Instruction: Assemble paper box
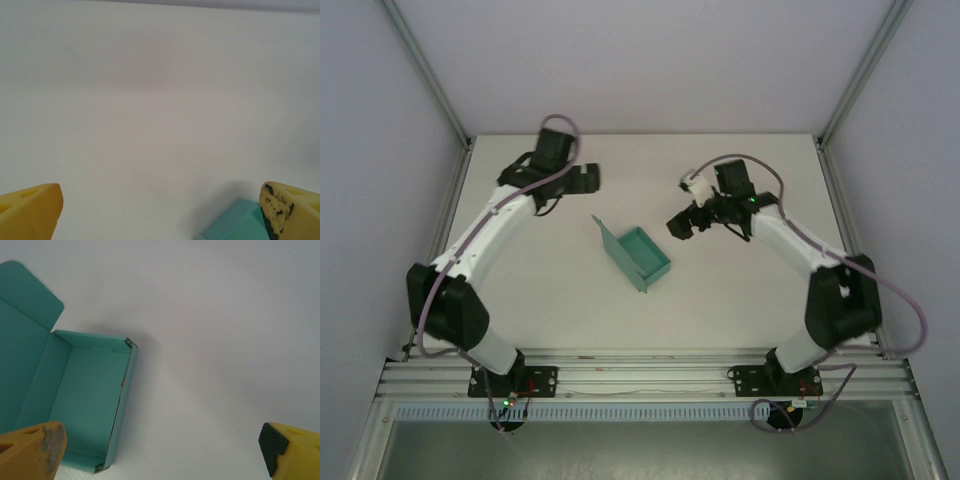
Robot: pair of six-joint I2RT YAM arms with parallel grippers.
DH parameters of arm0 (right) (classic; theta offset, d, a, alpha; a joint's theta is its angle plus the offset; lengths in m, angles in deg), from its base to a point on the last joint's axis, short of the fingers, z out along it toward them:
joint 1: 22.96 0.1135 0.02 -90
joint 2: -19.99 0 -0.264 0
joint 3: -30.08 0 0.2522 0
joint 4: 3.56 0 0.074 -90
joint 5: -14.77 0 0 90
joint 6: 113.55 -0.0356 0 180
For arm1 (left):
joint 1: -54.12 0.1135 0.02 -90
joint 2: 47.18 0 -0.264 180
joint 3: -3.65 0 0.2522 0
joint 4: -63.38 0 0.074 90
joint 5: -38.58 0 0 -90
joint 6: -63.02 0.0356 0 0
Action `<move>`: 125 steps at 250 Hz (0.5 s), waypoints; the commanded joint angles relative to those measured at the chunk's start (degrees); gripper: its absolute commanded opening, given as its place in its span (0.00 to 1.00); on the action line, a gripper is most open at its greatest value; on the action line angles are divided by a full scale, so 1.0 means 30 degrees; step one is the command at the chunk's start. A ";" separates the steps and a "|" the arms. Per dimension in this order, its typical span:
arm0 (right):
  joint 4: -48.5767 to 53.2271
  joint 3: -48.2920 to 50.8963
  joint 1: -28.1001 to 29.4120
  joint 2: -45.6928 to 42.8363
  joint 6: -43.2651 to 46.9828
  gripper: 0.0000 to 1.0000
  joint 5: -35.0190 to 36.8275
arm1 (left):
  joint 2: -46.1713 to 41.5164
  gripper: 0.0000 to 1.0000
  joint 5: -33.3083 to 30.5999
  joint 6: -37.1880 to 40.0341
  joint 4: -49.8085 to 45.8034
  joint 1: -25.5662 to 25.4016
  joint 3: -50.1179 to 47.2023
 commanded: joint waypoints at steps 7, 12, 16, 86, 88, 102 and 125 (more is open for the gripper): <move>0.7364 -0.5471 0.1595 0.4317 1.1161 0.99 -0.2396 | -0.1904 1.00 0.1589 -0.2648 0.1937 0.1204 -0.3554; 0.8255 -0.6467 0.1783 0.5104 1.1769 0.99 -0.2266 | -0.2212 1.00 0.1618 -0.2813 0.2075 0.1410 -0.4100; 0.8879 -0.7237 0.1980 0.5697 1.2108 0.99 -0.2207 | -0.2434 1.00 0.1759 -0.2871 0.2205 0.1546 -0.4507; 1.2638 -1.4901 0.4061 1.2879 1.4756 0.95 -0.1801 | -0.3665 1.00 0.1969 -0.3588 0.1891 0.2477 -0.7906; 1.2644 -1.5040 0.4114 1.3016 1.4757 0.95 -0.1732 | -0.3642 1.00 0.1975 -0.3591 0.1870 0.2471 -0.7910; 1.2514 -1.5818 0.4371 1.3858 1.4638 0.94 -0.1357 | -0.3575 1.00 0.2147 -0.3609 0.1739 0.2502 -0.7938; 1.1966 -1.6978 0.4531 1.5023 1.3846 0.92 -0.1309 | -0.3578 1.00 0.3003 -0.3567 0.2279 0.2498 -0.8063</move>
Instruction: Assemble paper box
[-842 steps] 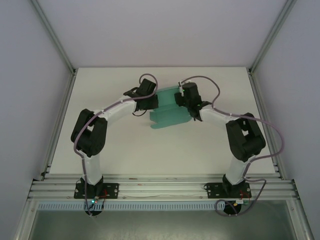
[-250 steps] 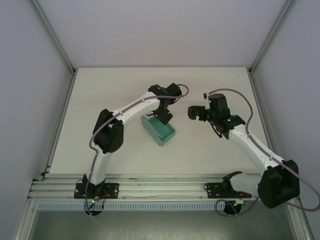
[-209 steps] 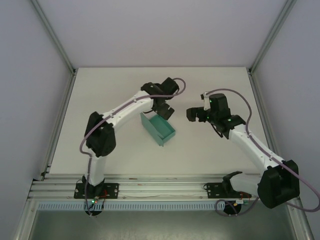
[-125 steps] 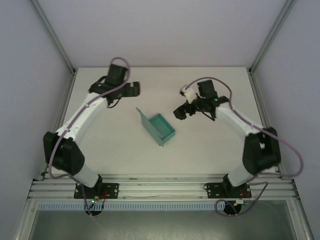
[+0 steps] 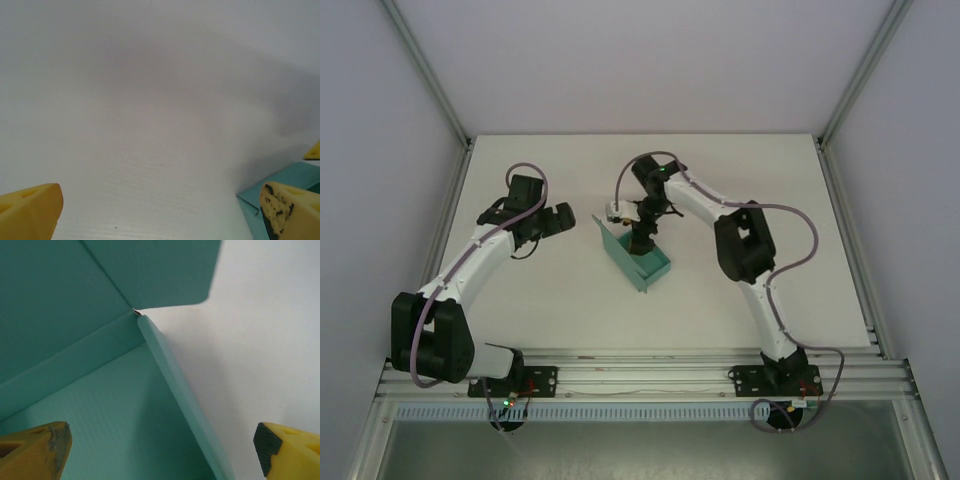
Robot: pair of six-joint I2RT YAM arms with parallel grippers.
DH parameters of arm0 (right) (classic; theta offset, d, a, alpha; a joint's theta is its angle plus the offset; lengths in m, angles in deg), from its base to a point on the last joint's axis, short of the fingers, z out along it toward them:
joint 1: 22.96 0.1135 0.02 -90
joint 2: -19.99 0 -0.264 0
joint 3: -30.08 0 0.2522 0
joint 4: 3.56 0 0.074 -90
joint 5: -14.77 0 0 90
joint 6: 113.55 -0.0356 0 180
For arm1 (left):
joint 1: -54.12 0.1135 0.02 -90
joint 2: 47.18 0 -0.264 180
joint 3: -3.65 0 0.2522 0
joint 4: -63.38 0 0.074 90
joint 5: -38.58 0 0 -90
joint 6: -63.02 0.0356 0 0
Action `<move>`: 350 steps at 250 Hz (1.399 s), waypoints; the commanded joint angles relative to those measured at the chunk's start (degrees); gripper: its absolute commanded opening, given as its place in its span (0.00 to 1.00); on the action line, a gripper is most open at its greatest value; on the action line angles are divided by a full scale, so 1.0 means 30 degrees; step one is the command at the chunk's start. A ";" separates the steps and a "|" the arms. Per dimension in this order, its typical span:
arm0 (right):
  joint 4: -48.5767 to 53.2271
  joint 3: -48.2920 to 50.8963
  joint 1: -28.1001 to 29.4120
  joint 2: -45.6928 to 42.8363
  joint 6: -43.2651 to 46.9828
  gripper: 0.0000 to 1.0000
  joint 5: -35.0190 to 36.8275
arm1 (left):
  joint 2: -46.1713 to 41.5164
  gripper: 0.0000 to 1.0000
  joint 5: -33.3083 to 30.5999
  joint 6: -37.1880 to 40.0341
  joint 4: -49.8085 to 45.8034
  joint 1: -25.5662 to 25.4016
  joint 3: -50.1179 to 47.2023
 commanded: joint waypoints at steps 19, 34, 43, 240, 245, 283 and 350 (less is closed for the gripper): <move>0.1165 -0.2551 0.0243 0.1794 -0.0299 0.87 0.1007 | -0.0160 1.00 0.1297 -0.0200 0.0763 0.0240 0.0051; 0.1346 -0.2776 0.0277 0.2024 -0.0430 0.81 0.1538 | -0.0056 1.00 0.1279 -0.0098 0.0683 0.0242 0.0280; 0.1198 -0.2680 0.0279 0.1980 -0.0676 0.66 0.1831 | -0.0039 1.00 0.1325 -0.0043 0.0690 0.0238 0.0355; -1.2296 1.4488 0.0483 -0.9012 -2.6389 0.08 1.4692 | -0.1219 1.00 -0.0955 -0.0634 0.0458 0.0226 0.0162; -1.2266 1.4794 0.0534 -0.9123 -2.7199 0.08 1.5067 | -0.1161 1.00 -0.0845 -0.0615 0.0507 0.0218 0.0170; -0.9971 1.5472 0.0772 -0.9140 -3.2356 0.15 1.7002 | -0.0663 1.00 0.0404 -0.0253 0.1185 0.0217 0.0338; -0.9444 1.6739 0.1609 -1.0062 -3.5028 0.42 1.7795 | 0.0694 1.00 0.4184 0.1413 0.3049 -0.0019 0.0943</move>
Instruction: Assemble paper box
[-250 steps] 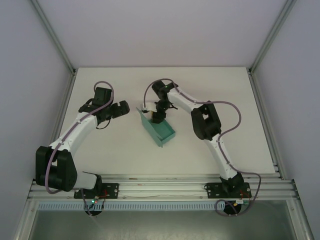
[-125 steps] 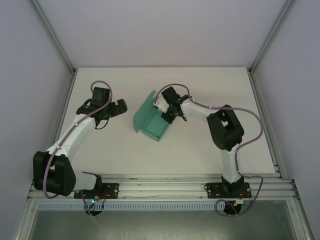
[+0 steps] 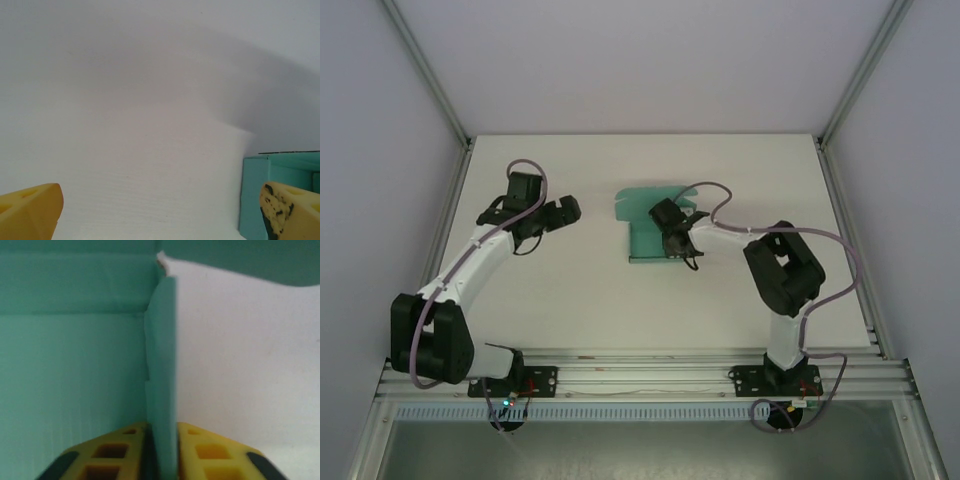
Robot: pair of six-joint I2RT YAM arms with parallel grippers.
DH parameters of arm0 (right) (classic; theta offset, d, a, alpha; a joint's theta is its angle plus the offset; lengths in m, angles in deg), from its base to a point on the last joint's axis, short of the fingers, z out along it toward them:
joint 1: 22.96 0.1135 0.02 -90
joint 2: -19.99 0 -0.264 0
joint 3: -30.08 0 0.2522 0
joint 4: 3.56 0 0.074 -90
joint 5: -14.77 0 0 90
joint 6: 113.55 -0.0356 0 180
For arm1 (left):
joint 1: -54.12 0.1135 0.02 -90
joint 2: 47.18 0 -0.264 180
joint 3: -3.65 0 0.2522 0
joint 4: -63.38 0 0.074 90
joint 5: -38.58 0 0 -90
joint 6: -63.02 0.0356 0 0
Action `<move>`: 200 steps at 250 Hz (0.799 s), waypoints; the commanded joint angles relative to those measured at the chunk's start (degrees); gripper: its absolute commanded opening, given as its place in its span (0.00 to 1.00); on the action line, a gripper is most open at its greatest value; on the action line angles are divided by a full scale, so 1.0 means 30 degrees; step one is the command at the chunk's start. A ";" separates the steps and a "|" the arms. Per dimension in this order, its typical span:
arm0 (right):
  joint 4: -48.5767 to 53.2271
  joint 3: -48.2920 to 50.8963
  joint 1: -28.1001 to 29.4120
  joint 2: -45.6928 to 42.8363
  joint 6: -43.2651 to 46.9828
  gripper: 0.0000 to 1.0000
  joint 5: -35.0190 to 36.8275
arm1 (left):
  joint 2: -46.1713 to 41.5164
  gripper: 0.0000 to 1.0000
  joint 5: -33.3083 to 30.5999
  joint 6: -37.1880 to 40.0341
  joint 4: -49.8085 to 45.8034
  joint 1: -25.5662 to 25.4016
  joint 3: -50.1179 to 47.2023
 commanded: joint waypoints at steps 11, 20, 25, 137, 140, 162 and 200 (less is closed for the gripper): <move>0.0007 0.0750 0.0239 -0.1580 -0.2159 0.48 0.1431 | 0.0857 1.00 0.3000 0.2135 0.1648 -0.0284 0.1120; -0.0013 0.0690 0.0254 -0.1932 -0.1831 0.52 0.1819 | 0.1135 1.00 0.3526 0.2893 0.1730 -0.0573 0.1414; -0.0009 0.0628 0.0260 -0.2144 -0.1656 0.55 0.2090 | 0.1300 1.00 0.3778 0.3377 0.1746 -0.0770 0.1620; -0.2375 -0.0316 -0.2496 -0.6340 1.1547 1.00 -0.4160 | 0.6254 1.00 0.7284 1.2586 -0.1689 -0.2624 0.7871; -0.2364 -0.0465 -0.2622 -0.6294 1.1887 1.00 -0.4434 | 0.6403 1.00 0.7346 1.2903 -0.1927 -0.2686 0.8058; -0.1242 -0.2069 -0.3629 -0.5400 1.4114 0.99 -0.6787 | 0.7621 0.98 0.6711 1.4424 -0.3734 -0.3474 0.9539; 0.2050 -0.5234 -0.4976 -0.2993 1.6282 0.83 -0.9747 | 0.9195 0.81 0.4876 1.4750 -0.4835 -0.3918 1.1066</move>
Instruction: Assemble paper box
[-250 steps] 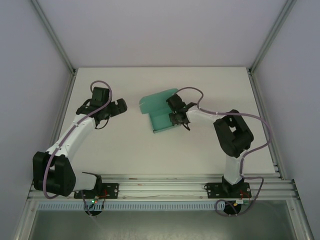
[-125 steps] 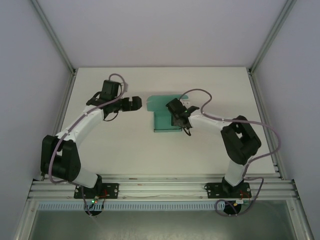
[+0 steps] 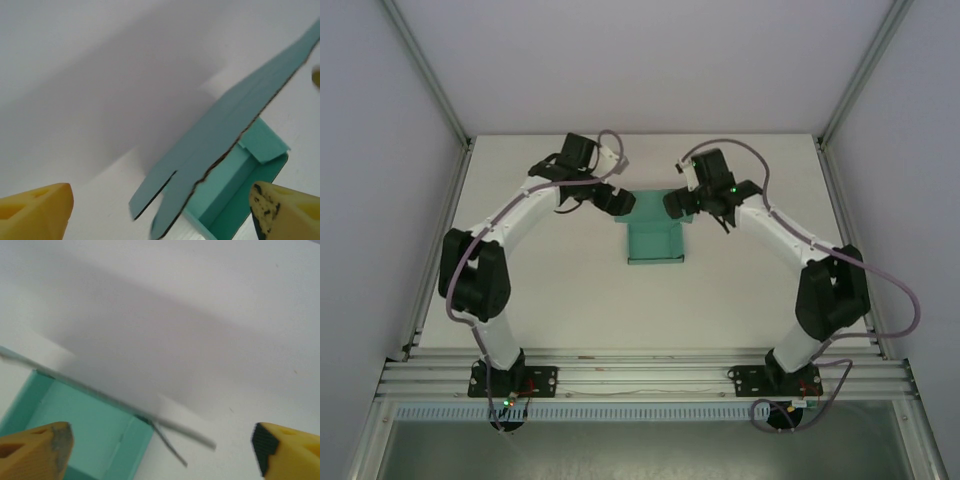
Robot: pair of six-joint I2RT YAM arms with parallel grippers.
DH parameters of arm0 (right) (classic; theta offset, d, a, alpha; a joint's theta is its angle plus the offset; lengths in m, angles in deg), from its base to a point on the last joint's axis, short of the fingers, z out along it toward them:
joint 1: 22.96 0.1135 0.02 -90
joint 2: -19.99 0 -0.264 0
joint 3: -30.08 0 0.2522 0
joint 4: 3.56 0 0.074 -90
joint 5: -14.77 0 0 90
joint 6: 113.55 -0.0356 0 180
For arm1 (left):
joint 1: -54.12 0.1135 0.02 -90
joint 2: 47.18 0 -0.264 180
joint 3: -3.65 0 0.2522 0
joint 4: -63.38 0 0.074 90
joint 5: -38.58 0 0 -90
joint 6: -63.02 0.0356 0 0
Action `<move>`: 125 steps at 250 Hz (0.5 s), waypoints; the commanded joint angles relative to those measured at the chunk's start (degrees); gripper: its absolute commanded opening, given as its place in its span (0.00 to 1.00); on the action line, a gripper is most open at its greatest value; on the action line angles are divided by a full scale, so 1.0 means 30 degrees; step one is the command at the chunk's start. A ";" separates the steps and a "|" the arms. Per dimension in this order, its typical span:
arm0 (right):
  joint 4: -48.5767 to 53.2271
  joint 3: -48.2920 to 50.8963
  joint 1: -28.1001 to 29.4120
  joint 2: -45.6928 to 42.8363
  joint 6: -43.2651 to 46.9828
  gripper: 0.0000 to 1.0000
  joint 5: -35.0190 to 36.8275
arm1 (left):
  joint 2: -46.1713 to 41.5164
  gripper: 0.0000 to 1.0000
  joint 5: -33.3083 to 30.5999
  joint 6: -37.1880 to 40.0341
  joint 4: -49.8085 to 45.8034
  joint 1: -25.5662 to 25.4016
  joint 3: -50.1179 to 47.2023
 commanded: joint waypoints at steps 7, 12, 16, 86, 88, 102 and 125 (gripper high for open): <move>0.3056 -0.2270 -0.1043 0.1862 0.3731 0.79 -0.3856 | 0.1107 0.77 -0.1310 0.1858 -0.2254 -0.0247 0.1407; 0.3294 -0.2440 -0.1140 0.2055 0.3950 0.77 -0.4058 | 0.1230 0.75 -0.1386 0.1874 -0.2328 -0.0242 0.1516; 0.3501 -0.2556 -0.1206 0.2203 0.4070 0.76 -0.4286 | 0.1326 0.73 -0.1476 0.1876 -0.2399 -0.0233 0.1581; 0.2557 -0.0896 -0.1371 0.1395 0.1786 0.81 -0.1995 | 0.0302 0.80 -0.1579 0.0910 -0.1292 -0.0271 0.0274; 0.2437 -0.0757 -0.1388 0.1294 0.1567 0.81 -0.1848 | 0.0197 0.81 -0.1617 0.0811 -0.1212 -0.0267 0.0143; 0.1659 0.0422 -0.1392 0.0334 0.0012 0.82 -0.0607 | -0.0741 0.88 -0.1680 0.0152 -0.0379 -0.0258 -0.0959; 0.0344 0.3130 -0.1386 -0.1687 -0.2417 0.84 0.0258 | -0.2944 1.00 -0.2348 -0.1451 0.1895 -0.0256 -0.3953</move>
